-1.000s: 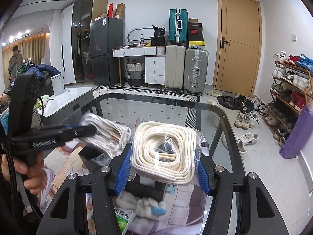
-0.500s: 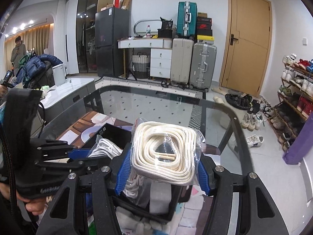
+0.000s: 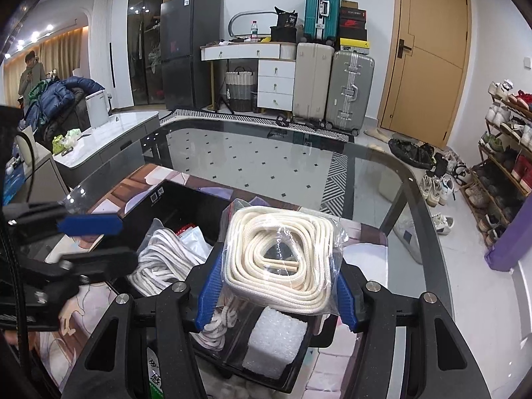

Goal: Organize soft objects
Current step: 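Carry both bags over the black box with both grippers, then open both grippers to drop the bags into the black box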

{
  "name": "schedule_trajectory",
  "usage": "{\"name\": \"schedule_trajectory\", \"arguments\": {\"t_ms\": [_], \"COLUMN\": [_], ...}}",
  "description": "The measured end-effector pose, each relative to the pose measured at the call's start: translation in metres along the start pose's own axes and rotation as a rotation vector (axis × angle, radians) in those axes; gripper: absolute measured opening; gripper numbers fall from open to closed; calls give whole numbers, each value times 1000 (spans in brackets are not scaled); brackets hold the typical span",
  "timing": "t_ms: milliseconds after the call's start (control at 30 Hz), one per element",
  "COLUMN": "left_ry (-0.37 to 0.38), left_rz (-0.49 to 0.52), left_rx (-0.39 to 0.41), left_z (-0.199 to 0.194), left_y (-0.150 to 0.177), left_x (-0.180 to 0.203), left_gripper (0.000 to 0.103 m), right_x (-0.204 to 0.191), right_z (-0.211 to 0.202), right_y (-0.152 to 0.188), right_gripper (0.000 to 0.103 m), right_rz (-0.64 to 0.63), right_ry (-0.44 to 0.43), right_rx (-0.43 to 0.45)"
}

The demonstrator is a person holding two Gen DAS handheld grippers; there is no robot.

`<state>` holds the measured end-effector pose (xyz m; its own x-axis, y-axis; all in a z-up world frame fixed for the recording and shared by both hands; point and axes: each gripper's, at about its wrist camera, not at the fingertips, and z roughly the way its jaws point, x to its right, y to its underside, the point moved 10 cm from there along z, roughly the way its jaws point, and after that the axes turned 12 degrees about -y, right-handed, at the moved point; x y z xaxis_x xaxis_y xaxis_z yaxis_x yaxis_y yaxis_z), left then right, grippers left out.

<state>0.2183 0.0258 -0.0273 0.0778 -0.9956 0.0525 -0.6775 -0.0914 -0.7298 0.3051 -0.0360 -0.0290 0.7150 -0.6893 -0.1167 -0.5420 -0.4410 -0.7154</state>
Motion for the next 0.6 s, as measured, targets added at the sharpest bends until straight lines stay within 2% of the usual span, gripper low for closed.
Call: {"name": "schedule_trajectory", "arguments": {"t_ms": [133,200,233,267,400,467,533,600], "left_ry": [-17,-22,-27,-29,-36,-39,-38,-29], "left_rz": [-2,-9,-14,-19,-25,-23,-28,-32], "left_rx": [17,24,26,38,39,39,49,57], "left_z": [-7,-9,-10,-12,-13,-13,-15,-18], "left_y": [1,2,3,4,7,9,8,9], "left_x": [-9,-15,-18,-21,-27,-28,-28,-28], "left_gripper": [56,66,79,83,85,93,99,100], "right_x": [-6,-8,-9,-10,-15,-18,-20,-21], "right_z": [11,15,18,21,32,35,35,31], "right_y": [3,4,5,6,8,8,8,7], "right_gripper": [59,59,59,59,60,63,75,81], "right_rz": [-13,-11,-9,-10,-17,-13,-20,-29], "right_ry": [-15,-24,-28,-30,-35,-36,-36,-37], "right_rx": [-20,-30,-34,-43,-68,-75,-79,-66]}}
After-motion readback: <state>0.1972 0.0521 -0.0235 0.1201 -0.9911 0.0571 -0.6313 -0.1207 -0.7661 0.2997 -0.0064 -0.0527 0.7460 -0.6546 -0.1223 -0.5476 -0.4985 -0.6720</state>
